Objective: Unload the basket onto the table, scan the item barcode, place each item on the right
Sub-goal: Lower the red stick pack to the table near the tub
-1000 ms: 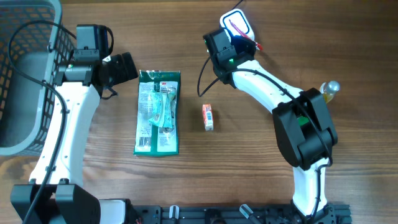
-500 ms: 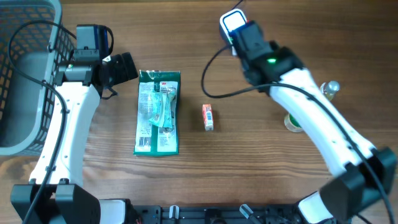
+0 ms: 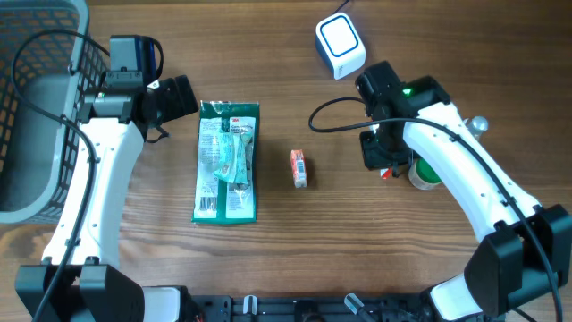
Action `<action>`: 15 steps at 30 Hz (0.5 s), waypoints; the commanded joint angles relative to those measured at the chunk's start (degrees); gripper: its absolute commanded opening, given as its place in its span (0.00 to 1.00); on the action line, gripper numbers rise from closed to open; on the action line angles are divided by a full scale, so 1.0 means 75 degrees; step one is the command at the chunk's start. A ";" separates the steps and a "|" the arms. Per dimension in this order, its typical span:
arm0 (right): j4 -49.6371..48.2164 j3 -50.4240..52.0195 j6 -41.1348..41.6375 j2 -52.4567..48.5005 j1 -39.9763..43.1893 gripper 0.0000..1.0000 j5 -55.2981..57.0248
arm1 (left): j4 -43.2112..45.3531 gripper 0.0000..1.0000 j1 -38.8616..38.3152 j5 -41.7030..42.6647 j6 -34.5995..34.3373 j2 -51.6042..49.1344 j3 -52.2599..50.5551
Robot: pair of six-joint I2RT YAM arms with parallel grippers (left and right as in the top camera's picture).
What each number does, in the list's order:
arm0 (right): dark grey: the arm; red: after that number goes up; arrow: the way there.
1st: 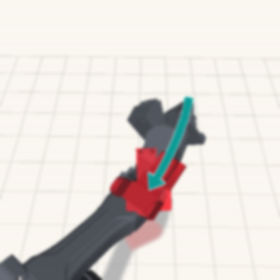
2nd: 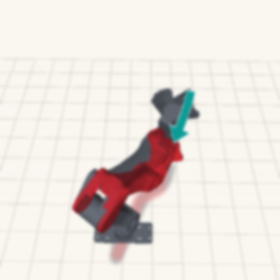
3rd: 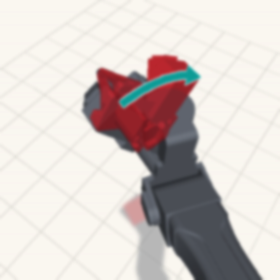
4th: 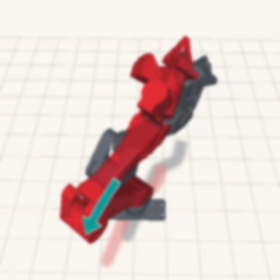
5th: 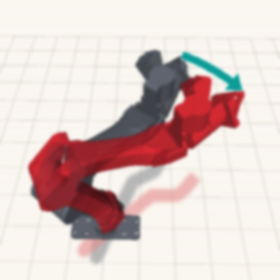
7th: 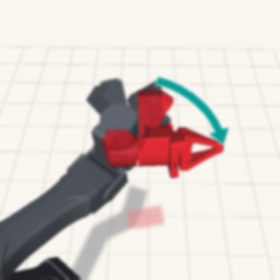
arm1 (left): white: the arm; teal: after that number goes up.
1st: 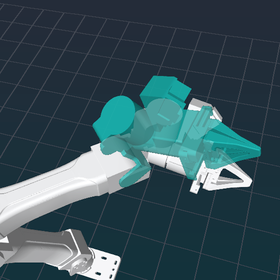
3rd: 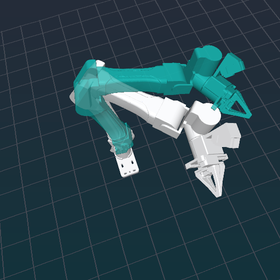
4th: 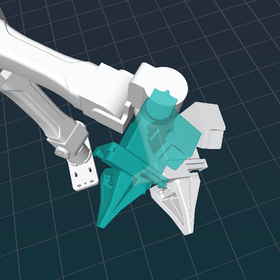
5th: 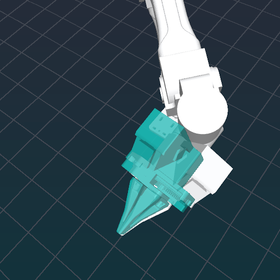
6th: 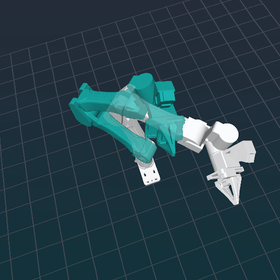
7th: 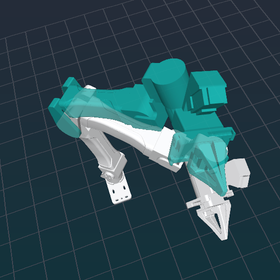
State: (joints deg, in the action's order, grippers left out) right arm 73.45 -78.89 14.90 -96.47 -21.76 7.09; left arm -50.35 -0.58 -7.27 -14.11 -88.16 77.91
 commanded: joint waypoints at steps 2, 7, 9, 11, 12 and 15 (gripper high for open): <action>-0.0219 0.0487 0.0857 -0.0096 0.0006 0.04 0.0114 | 0.0017 1.00 0.0044 -0.0041 -0.0067 -0.0017 0.0041; -0.0720 0.1142 0.1037 -0.0099 0.0006 0.04 0.0108 | 0.0017 1.00 0.0044 -0.0041 -0.0067 -0.0017 0.0041; -0.0909 0.1311 0.1020 -0.0096 0.0006 0.05 0.0111 | 0.0020 1.00 0.0044 -0.0041 -0.0067 -0.0017 0.0041; -0.1020 0.1472 0.1017 -0.0096 0.0006 0.16 0.0108 | 0.0017 1.00 0.0044 -0.0041 -0.0067 -0.0017 0.0041; -0.1026 0.1486 0.1017 -0.0099 0.0006 0.18 0.0108 | 0.0017 1.00 0.0044 -0.0041 -0.0067 -0.0017 0.0041; -0.1128 0.1510 0.1014 -0.0102 0.0006 0.36 0.0108 | 0.0017 1.00 0.0044 -0.0041 -0.0067 -0.0017 0.0041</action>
State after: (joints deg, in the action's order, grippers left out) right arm 65.73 -67.92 21.87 -96.49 -21.76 7.18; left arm -50.33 -0.58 -7.27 -14.09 -88.16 77.91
